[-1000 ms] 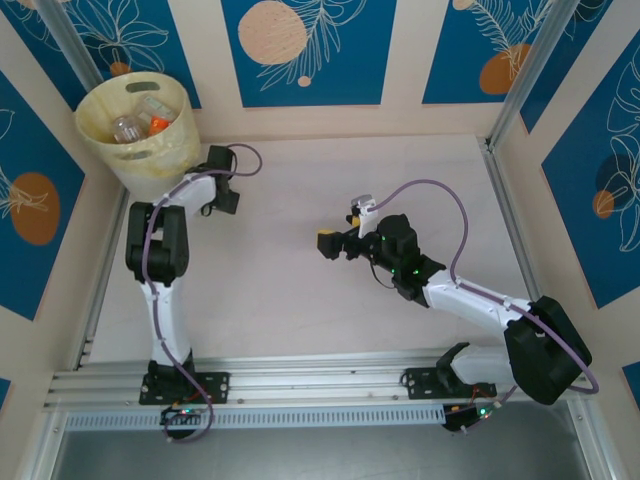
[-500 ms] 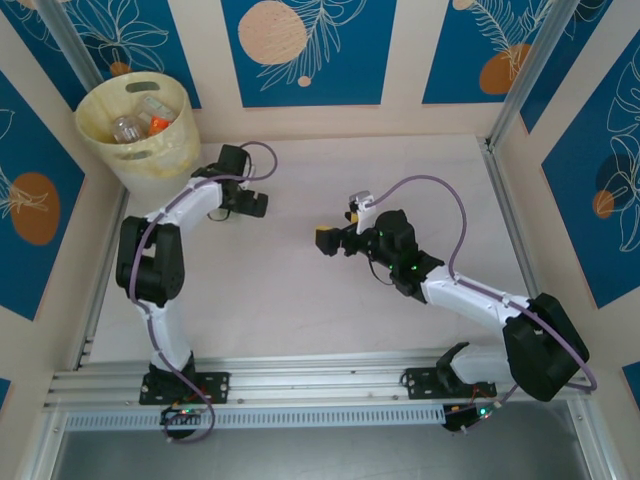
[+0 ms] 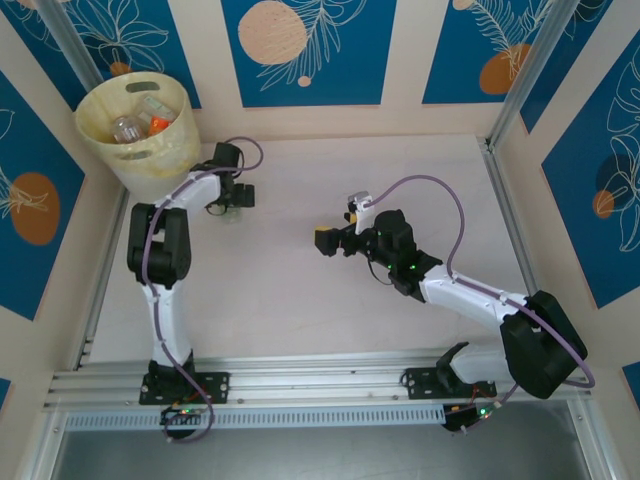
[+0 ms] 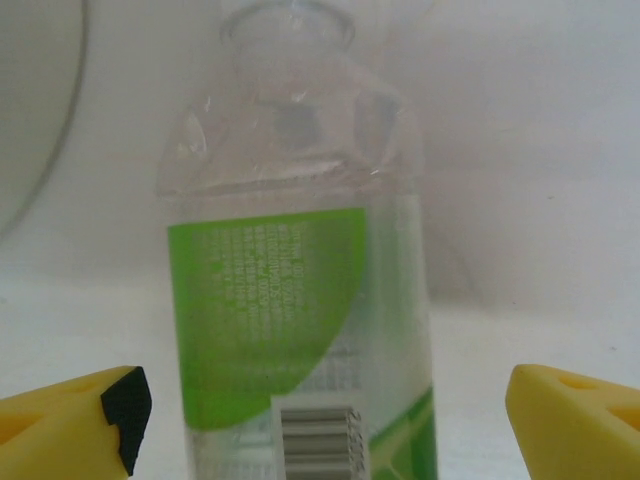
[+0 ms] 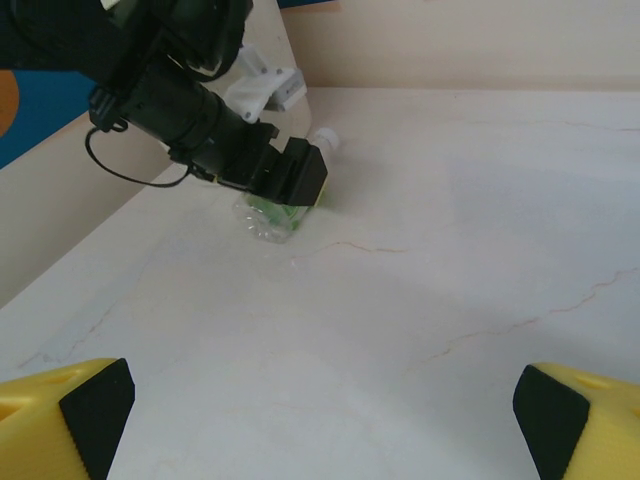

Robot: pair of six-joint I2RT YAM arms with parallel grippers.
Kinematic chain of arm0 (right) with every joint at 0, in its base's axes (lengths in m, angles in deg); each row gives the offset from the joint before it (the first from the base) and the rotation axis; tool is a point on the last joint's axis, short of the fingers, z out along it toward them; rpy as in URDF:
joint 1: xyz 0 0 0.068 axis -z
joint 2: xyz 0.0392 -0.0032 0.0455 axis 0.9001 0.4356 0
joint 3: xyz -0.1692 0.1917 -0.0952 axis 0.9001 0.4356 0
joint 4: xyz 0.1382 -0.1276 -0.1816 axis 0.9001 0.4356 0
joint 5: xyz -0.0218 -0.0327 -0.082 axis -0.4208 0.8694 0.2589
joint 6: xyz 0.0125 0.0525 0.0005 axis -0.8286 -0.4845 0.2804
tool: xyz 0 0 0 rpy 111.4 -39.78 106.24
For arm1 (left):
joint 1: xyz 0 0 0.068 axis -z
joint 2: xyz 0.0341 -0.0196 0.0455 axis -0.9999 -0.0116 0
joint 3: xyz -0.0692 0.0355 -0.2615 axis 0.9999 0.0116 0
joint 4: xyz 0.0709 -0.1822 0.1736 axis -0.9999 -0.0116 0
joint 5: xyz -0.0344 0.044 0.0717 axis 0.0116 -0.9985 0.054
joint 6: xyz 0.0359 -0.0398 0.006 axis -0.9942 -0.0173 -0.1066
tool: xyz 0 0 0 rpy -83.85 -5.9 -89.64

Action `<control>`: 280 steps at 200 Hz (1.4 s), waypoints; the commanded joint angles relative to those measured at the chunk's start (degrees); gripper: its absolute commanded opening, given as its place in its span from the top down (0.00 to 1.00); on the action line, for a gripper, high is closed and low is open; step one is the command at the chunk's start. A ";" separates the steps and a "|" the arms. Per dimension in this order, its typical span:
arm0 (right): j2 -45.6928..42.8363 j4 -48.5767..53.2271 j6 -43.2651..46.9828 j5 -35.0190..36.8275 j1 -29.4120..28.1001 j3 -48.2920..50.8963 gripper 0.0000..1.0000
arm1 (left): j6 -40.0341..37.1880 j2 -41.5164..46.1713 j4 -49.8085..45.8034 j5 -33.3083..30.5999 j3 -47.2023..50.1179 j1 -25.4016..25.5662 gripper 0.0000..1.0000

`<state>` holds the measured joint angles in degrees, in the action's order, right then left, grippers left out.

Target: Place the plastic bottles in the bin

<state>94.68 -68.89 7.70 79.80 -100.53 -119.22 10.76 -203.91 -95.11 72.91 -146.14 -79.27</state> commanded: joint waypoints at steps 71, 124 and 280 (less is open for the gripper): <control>-2.17 0.44 -0.55 1.13 -0.49 -0.84 0.00 | 0.57 -0.58 1.32 9.57 -1.47 -1.26 0.49; -0.65 0.29 -0.19 1.04 -0.64 -2.13 0.00 | -8.45 18.69 11.41 18.13 9.24 2.77 0.50; -0.41 -0.33 -0.38 0.97 -1.62 -1.86 0.00 | -2.01 14.69 -2.06 12.94 -32.04 -12.12 0.54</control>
<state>94.49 -68.30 7.70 80.24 -101.74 -120.71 5.84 -185.03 -91.88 90.07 -173.20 -89.26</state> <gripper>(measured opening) 0.999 0.523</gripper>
